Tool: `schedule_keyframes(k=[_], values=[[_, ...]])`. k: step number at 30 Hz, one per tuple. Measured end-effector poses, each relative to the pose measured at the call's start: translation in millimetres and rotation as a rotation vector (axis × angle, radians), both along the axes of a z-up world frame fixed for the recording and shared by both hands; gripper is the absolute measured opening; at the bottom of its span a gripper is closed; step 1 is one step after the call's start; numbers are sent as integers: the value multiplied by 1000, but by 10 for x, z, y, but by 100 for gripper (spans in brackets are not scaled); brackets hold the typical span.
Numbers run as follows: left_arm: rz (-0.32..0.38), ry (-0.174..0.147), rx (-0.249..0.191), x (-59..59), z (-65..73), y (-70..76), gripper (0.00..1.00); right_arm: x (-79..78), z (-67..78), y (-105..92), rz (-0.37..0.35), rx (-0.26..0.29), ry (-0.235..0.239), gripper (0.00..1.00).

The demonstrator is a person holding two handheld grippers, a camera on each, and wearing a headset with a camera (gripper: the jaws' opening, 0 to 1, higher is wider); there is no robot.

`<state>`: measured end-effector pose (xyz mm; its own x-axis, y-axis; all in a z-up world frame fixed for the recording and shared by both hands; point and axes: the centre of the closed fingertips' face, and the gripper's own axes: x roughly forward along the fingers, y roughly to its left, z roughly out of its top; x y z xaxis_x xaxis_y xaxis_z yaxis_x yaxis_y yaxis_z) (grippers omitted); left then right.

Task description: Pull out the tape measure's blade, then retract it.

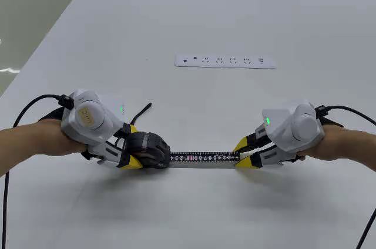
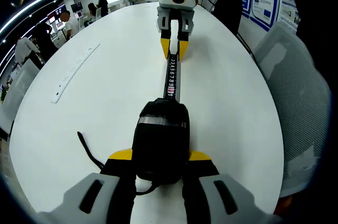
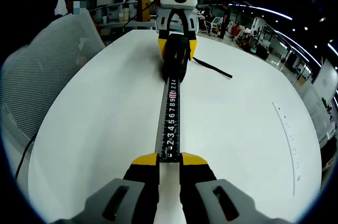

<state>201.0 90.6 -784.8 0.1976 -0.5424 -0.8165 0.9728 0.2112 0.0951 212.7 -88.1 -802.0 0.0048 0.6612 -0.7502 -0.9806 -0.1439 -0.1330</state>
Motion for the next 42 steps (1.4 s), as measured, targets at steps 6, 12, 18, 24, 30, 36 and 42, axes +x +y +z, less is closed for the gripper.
schedule_keyframes(k=[6, 12, 18, 24, 30, 36, 42], values=[[-3, -2, 0, 14, -17, 24, 29, -3, 1, -10, 0, 0, 0, 13], [-4, -2, -1, 8, -18, 25, 29, -1, 2, -29, 0, -2, 0, 13], [-5, -3, -3, 3, -16, 16, 29, 1, 1, -57, -2, -3, 0, 13], [-5, -2, -2, 6, -19, 19, 29, 6, 6, -72, 2, -3, -1, 13], [-5, -2, -1, 9, -18, 17, 29, 13, 5, -100, 2, -4, -2, 13], [-5, -2, -2, 15, -21, 20, 29, 5, 4, -126, 0, -5, -1, 13], [-6, -4, -1, 0, -6, 2, 29, 7, 12, -148, 1, -6, -3, 13]])
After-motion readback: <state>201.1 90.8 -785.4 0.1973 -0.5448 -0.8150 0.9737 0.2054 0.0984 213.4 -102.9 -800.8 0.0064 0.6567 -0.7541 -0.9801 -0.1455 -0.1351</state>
